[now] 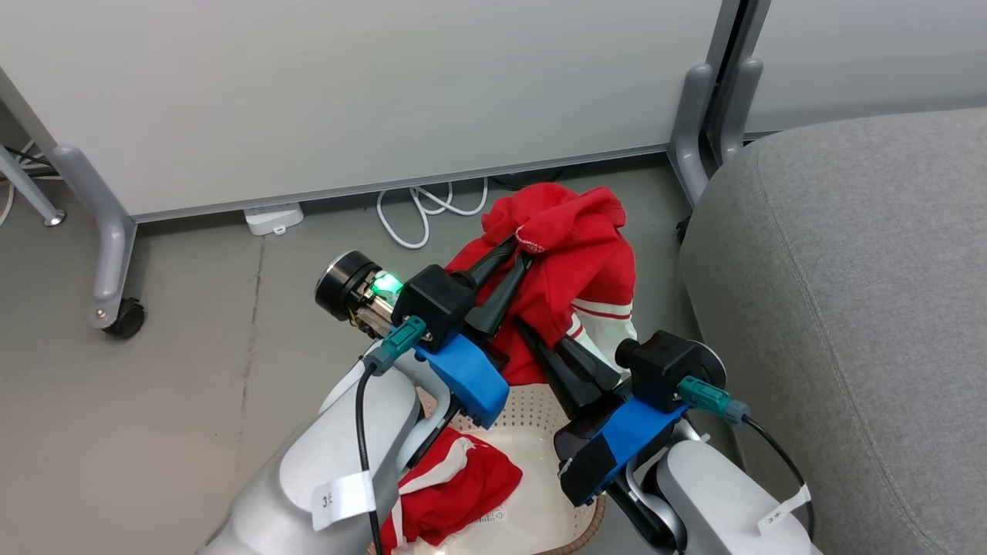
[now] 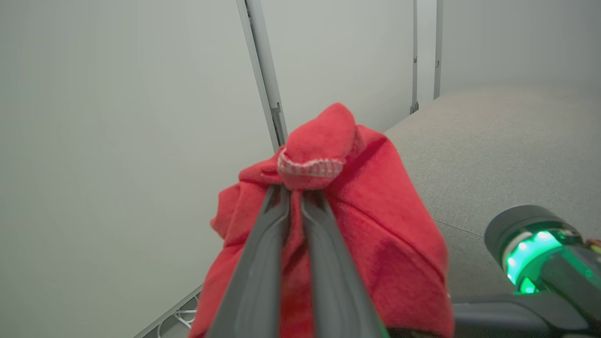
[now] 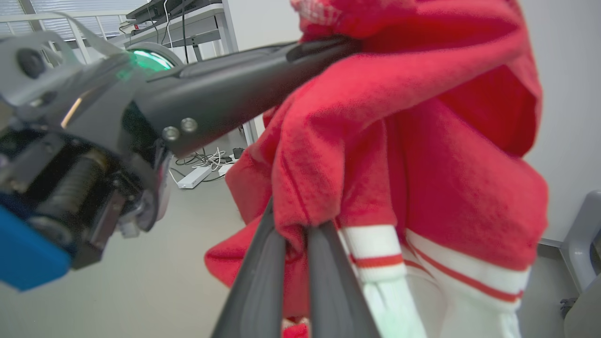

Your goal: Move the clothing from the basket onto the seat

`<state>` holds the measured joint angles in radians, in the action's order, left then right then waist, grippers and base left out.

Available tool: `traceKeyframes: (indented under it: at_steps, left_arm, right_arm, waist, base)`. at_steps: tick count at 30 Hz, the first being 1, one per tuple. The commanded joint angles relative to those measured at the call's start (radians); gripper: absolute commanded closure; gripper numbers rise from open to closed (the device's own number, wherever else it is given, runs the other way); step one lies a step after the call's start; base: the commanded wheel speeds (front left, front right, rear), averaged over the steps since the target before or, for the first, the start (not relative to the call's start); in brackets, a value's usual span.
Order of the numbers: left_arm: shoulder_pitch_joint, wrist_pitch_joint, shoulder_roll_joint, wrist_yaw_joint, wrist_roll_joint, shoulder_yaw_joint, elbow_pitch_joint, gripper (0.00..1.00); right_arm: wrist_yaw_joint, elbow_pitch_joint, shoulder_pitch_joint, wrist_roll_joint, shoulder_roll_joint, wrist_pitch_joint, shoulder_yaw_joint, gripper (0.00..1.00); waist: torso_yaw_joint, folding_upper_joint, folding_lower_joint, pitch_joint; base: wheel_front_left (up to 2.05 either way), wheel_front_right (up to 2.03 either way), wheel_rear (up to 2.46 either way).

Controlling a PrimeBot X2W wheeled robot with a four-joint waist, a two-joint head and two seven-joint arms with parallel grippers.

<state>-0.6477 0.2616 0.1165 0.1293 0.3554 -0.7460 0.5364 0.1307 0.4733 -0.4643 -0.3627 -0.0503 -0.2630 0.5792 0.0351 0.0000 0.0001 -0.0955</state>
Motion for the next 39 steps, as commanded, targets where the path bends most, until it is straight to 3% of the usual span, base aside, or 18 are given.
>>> traceKeyframes:
  at_steps: [1,13,15,31,39]
  left_arm:
    - [-0.01,0.005,0.001,0.001,0.003,0.002,-0.002,1.0]
    - [-0.011,0.005,0.008,-0.002,-0.002,0.01,-0.005,1.0]
    - [-0.007,0.005,0.006,-0.004,-0.013,0.016,-0.003,0.0]
    - [0.018,0.005,-0.007,-0.001,-0.05,0.045,0.003,0.0]
    - [0.031,0.004,-0.005,0.0,-0.058,0.06,-0.015,0.0]
  right_arm:
    - [0.0,0.002,-0.007,-0.004,0.0,-0.003,0.0,1.0]
    - [0.0,-0.016,-0.01,0.001,0.0,-0.003,0.001,1.0]
    - [0.0,-0.019,-0.01,0.0,0.0,-0.003,0.002,1.0]
    - [0.0,-0.039,0.011,0.004,0.0,-0.003,-0.016,1.0]
    - [0.0,-0.058,0.025,0.029,0.0,-0.003,-0.091,1.0]
  waist:
    - [-0.002,0.0,-0.0001,0.0]
    - [-0.003,0.0,-0.0001,0.002]
    - [-0.004,0.0,-0.0001,0.002]
    - [-0.013,0.0,-0.0001,0.002]
    - [-0.039,0.0,-0.0001,-0.019]
  base:
    - [0.0,0.0,0.0]
    - [0.0,0.0,0.0]
    - [0.0,0.0,0.0]
    - [0.0,0.0,0.0]
    - [0.0,0.0,0.0]
